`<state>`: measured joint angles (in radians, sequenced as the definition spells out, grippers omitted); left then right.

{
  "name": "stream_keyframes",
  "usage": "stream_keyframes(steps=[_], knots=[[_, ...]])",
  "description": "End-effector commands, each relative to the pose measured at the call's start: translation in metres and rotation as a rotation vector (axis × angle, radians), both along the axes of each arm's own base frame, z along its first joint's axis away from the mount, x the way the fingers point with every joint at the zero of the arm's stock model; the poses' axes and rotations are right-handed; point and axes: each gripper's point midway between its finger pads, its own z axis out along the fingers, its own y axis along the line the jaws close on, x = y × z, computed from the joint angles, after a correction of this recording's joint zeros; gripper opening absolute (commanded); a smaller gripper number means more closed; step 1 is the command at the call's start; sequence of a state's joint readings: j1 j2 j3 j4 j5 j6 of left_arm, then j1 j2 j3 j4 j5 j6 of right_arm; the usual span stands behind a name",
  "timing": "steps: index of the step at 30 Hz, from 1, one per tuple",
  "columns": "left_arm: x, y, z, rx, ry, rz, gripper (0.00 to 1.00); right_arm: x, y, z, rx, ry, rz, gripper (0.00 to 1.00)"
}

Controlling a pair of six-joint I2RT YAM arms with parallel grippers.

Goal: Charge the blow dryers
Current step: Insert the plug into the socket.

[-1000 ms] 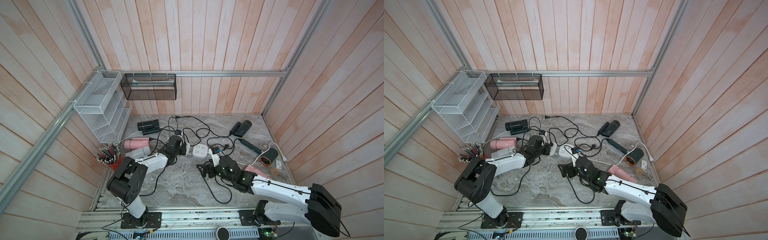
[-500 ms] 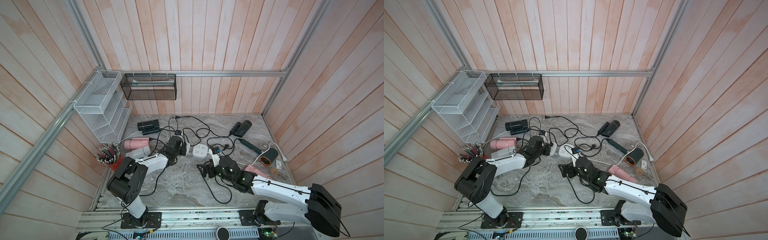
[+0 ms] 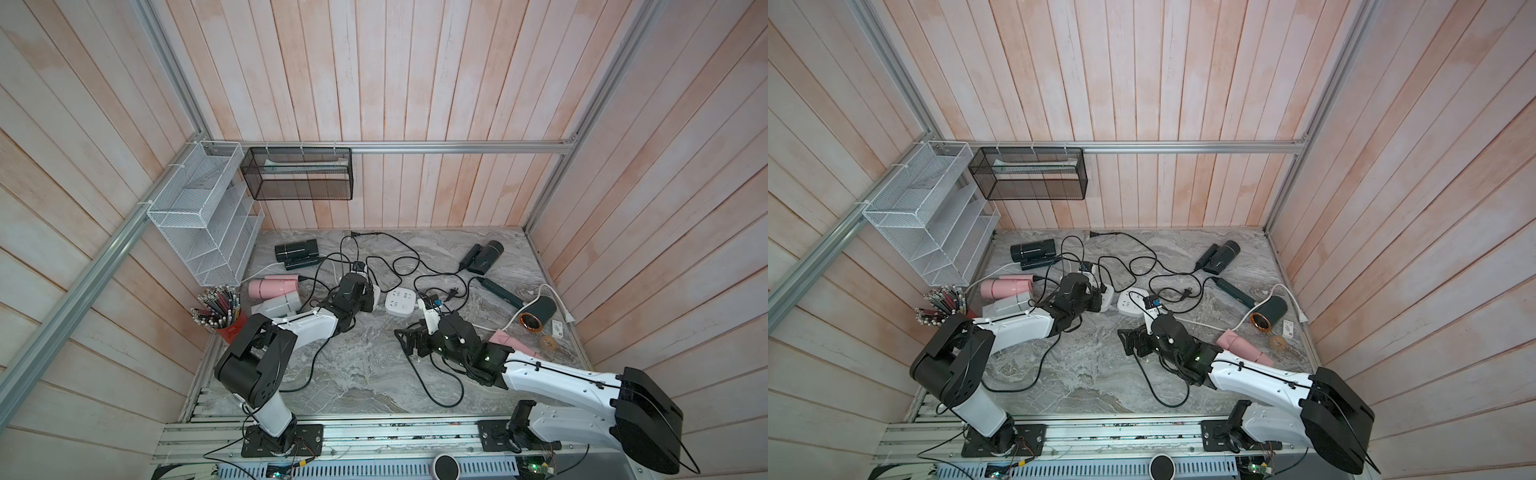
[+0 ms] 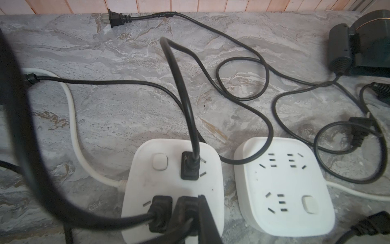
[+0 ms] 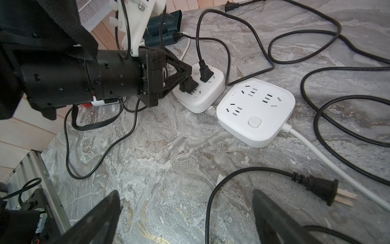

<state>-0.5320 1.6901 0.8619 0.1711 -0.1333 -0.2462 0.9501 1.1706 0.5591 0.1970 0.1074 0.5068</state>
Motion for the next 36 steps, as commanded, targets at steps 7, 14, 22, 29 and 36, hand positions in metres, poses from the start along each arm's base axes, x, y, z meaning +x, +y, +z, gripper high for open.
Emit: stream_keyframes(steps=[7, 14, 22, 29, 36], knots=[[-0.029, 0.014, -0.057, 0.126, 0.163, -0.014, 0.07, 0.0, -0.008, -0.007, -0.016, 0.015, -0.028, 0.97], [-0.031, 0.015, -0.064, 0.142, 0.182, -0.02, 0.07, 0.0, -0.008, -0.007, -0.018, 0.015, -0.027, 0.97], [-0.032, 0.019, -0.07, 0.15, 0.198, 0.007, 0.07, 0.0, -0.008, -0.007, -0.016, 0.017, -0.028, 0.97], [-0.025, 0.038, -0.06, 0.165, 0.185, 0.075, 0.06, 0.0, -0.009, -0.007, -0.017, 0.015, -0.031, 0.97], [-0.015, 0.052, -0.04, 0.156, 0.152, 0.101, 0.06, 0.0, -0.009, -0.007, -0.014, 0.016, -0.03, 0.97]])
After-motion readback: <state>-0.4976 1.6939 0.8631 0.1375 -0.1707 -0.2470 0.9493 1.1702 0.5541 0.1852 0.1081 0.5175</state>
